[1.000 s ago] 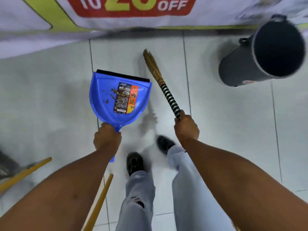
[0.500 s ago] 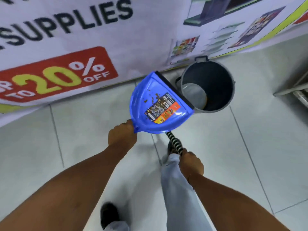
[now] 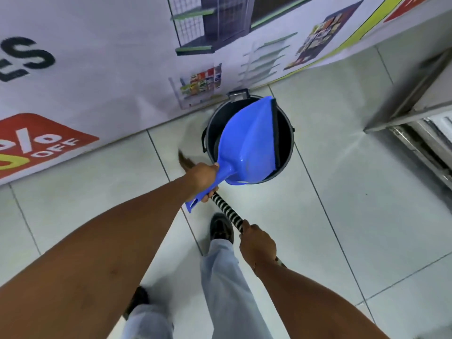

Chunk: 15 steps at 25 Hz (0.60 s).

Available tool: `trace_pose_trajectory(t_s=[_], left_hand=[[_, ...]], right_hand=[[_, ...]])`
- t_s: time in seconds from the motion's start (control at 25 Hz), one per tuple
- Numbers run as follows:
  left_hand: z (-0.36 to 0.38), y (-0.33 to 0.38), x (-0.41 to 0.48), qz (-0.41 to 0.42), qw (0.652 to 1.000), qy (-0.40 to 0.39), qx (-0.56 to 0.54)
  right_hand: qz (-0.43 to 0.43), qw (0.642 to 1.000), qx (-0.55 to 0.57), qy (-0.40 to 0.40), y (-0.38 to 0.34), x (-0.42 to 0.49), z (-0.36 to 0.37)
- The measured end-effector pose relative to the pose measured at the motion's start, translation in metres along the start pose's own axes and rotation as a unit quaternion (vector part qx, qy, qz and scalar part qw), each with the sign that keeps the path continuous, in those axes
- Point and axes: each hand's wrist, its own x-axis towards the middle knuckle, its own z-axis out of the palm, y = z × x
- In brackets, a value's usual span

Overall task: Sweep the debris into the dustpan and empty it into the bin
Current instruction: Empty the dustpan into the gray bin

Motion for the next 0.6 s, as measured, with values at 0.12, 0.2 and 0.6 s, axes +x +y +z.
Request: trace_pose_trajectory(t_s=[0.12, 0.2, 0.6], left_hand=[[-0.009, -0.005, 0.001, -0.026, 0.999, -0.006, -0.035], [-0.015, -0.020, -0.002, 0.033, 0.997, 0.061, 0.028], [-0.070, -0.256, -0.071, 0.045, 0.928, 0.355, -0.103]], right_hand=[[-0.001, 1.000, 0.007, 0.002, -0.007, 0.000, -0.003], [-0.006, 1.000, 0.001, 0.004, -0.014, -0.001, -0.004], [-0.072, 0.997, -0.020, 0.021, -0.126, -0.007, 0.015]])
